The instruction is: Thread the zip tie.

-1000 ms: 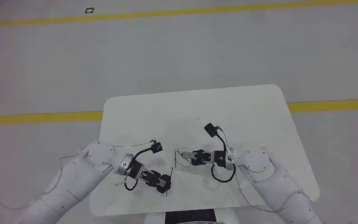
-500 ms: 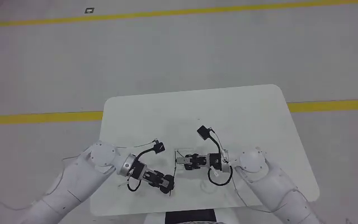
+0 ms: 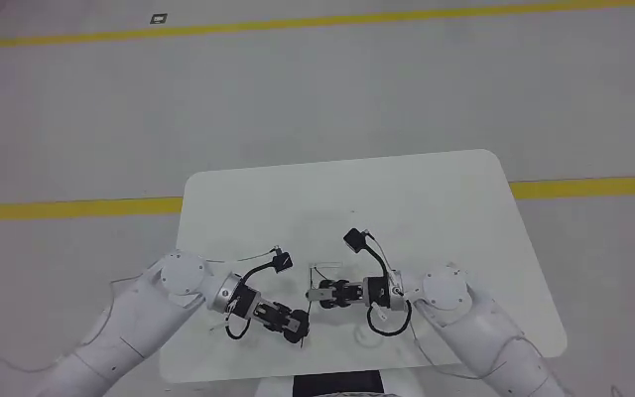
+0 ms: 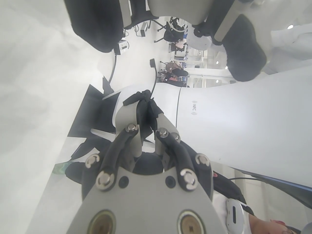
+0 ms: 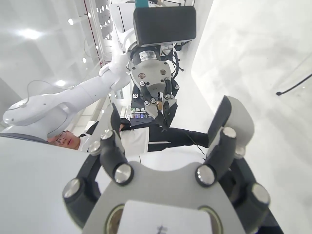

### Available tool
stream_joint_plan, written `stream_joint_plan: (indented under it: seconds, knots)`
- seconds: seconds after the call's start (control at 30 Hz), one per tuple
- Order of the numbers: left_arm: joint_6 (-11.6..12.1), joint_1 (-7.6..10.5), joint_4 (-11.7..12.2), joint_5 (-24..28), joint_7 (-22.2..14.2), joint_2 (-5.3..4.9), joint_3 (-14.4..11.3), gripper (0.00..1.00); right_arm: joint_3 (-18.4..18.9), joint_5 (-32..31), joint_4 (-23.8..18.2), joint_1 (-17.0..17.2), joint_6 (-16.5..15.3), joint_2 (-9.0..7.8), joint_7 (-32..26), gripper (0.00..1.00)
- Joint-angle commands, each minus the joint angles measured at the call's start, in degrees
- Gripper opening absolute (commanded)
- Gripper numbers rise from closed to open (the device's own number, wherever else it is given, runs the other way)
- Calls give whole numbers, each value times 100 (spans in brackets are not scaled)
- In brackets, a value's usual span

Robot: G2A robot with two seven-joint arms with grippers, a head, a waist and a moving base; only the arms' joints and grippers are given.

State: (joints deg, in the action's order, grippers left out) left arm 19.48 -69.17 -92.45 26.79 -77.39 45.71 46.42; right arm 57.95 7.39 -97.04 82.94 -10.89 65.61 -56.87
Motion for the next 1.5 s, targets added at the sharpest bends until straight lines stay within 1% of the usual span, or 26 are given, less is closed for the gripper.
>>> stream_joint_plan:
  seconds: [0.0,0.33,0.57,0.67,0.73,0.77,1.17,1.27,1.37,1.47]
  knots:
    - [0,0,0,0,0,0,0,0,-9,-2,1,-5,-14,-6,14,43]
    - [0,0,0,0,0,0,0,0,-81,44,28,-62,-72,-31,33,41]
    - [0,0,0,0,0,0,0,0,-61,49,24,-83,-117,-76,-131,39]
    - [0,0,0,0,0,0,0,0,-58,54,20,-95,-126,-95,-193,35]
    - [0,0,0,0,0,0,0,0,-66,60,11,-105,-130,-105,-228,28]
    - [0,0,0,0,0,0,0,0,-71,60,8,-109,-128,-109,-240,26]
    - [0,0,0,0,0,0,0,0,-173,144,33,-202,-144,-135,-265,22]
    - [0,0,0,0,0,0,0,0,-181,206,58,-223,-180,-142,-271,19]
    - [0,0,0,0,0,0,0,0,-195,233,72,-243,-189,-149,-276,20]
    - [0,0,0,0,0,0,0,0,-209,251,82,-265,-190,-157,-286,18]
